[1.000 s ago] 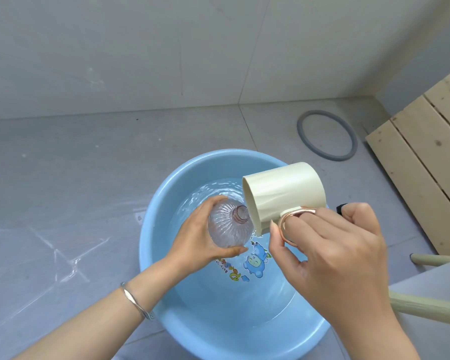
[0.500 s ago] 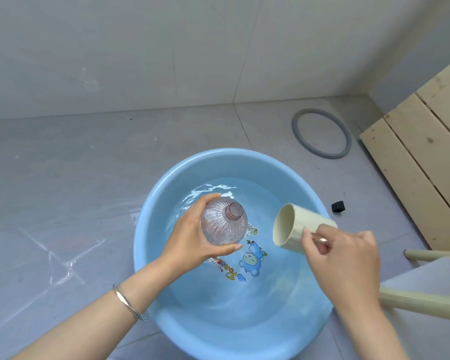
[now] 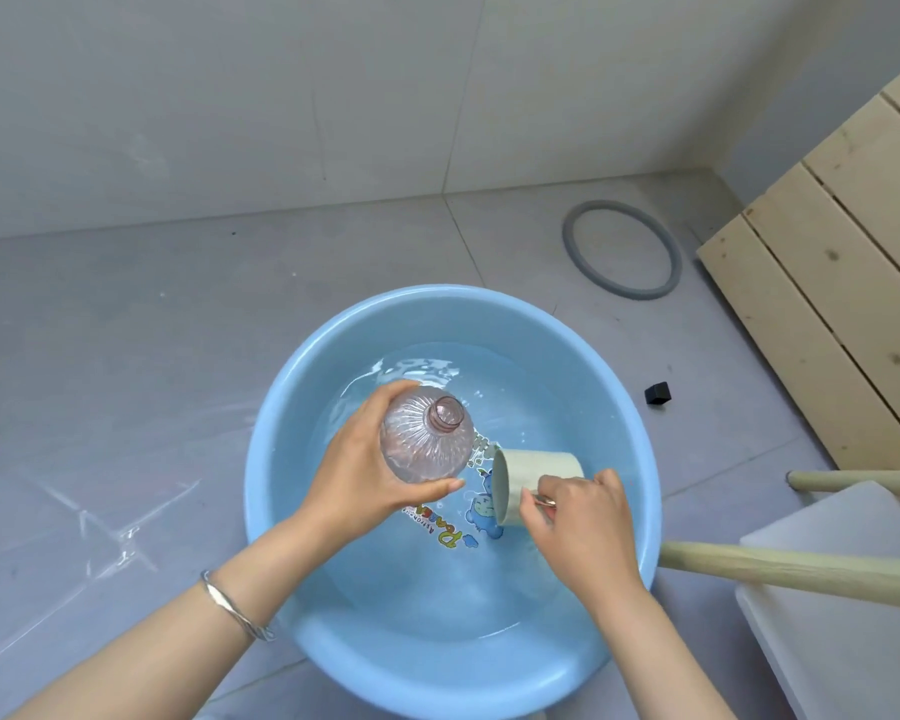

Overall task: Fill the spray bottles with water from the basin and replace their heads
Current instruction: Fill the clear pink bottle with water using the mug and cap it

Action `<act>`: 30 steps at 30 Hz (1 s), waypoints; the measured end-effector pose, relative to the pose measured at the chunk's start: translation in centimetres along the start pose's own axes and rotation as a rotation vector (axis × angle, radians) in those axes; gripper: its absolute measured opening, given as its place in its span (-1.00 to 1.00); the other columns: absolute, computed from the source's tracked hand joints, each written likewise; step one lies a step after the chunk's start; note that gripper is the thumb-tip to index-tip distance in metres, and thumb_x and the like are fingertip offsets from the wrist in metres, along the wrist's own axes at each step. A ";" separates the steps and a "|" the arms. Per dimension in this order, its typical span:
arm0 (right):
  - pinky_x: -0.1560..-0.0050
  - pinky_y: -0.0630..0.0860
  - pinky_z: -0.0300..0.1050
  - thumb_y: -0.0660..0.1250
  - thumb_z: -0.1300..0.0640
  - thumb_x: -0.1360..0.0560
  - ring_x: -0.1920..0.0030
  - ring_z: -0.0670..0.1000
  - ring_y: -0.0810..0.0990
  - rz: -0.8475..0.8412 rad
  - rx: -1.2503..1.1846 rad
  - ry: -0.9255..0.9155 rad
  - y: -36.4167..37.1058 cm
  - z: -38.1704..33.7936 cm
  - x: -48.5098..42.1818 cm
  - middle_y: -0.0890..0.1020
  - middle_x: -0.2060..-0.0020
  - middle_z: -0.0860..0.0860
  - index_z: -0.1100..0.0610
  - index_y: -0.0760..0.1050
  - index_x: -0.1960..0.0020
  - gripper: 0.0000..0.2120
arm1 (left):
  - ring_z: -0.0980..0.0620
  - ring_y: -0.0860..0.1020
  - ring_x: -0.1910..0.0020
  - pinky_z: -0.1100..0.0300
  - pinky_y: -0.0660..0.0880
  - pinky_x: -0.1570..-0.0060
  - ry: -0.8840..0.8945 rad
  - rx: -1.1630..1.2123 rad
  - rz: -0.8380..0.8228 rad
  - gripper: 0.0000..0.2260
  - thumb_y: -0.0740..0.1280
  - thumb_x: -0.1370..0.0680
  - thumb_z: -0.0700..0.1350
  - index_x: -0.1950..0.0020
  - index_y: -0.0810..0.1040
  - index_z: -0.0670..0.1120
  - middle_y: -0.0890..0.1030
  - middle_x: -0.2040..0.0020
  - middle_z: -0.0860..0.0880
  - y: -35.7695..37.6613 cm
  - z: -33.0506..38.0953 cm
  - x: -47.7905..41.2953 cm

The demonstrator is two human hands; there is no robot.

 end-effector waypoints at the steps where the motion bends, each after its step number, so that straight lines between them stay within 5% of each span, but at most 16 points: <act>1: 0.27 0.10 -0.09 0.16 0.00 -0.37 0.54 0.06 0.12 -0.021 -0.004 -0.003 0.3 -0.2 0.0 0.40 0.69 -0.03 -0.03 0.12 0.47 -0.69 | 0.26 0.49 -0.19 0.42 0.36 -0.16 -0.002 -0.001 0.001 -0.22 0.56 -0.12 0.28 -0.27 0.34 0.26 0.51 -0.19 0.31 0.0 0.0 0.0; 8: 0.29 0.12 -0.14 0.32 0.06 -0.43 0.52 -0.09 0.12 -0.179 -0.313 0.154 1.5 -0.3 0.6 0.18 0.67 -0.06 -0.01 0.08 0.52 -0.51 | 0.26 0.48 -0.20 0.43 0.36 -0.16 -0.001 -0.007 0.002 -0.22 0.57 -0.13 0.26 -0.29 0.34 0.24 0.51 -0.20 0.29 -0.1 -0.1 -0.1; 13: 0.37 0.08 -0.12 0.38 0.15 -0.48 0.42 -0.05 0.12 -0.095 -0.875 0.524 0.8 2.8 1.2 0.11 0.48 -0.03 0.15 0.14 0.46 -0.51 | 0.26 0.47 -0.22 0.43 0.34 -0.18 0.000 -0.015 0.005 -0.20 0.55 -0.12 0.29 -0.30 0.34 0.22 0.49 -0.22 0.28 -0.2 -0.1 0.0; 16: 0.47 0.11 -0.33 0.32 0.23 -0.52 0.49 -0.13 0.10 -0.013 -1.063 0.643 -0.6 3.1 1.5 0.10 0.52 -0.11 0.35 0.26 0.42 -0.58 | 0.30 0.46 -0.20 0.51 0.31 -0.13 -0.006 -0.005 0.009 -0.23 0.55 -0.12 0.28 -0.27 0.33 0.27 0.49 -0.20 0.32 -0.1 -0.1 0.0; 26: 0.48 0.22 -0.49 0.30 0.33 -0.52 0.55 -0.17 0.13 0.246 -1.151 0.576 -8.0 2.4 0.9 0.09 0.52 -0.13 0.11 0.15 0.43 -0.55 | 0.23 0.47 -0.23 0.26 0.38 -0.23 -0.022 -0.027 0.009 -0.17 0.58 -0.13 0.27 -0.33 0.34 0.18 0.48 -0.24 0.27 0.1 -0.2 -0.1; 30: 0.43 0.22 -0.42 0.39 0.15 -0.45 0.51 -0.14 0.11 0.251 -1.134 0.492 -10.1 1.4 0.3 0.10 0.52 -0.14 0.19 0.11 0.45 -0.50 | 0.21 0.48 -0.22 0.25 0.40 -0.22 -0.024 -0.023 0.010 -0.18 0.60 -0.13 0.25 -0.32 0.34 0.21 0.49 -0.23 0.27 0.2 0.0 -0.1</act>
Point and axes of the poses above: each hand's wrist, its own x-axis away from the middle knuckle, its own y-axis out of the palm, z = x × y, the point moved 5 cm from there along -x, towards the middle knuckle
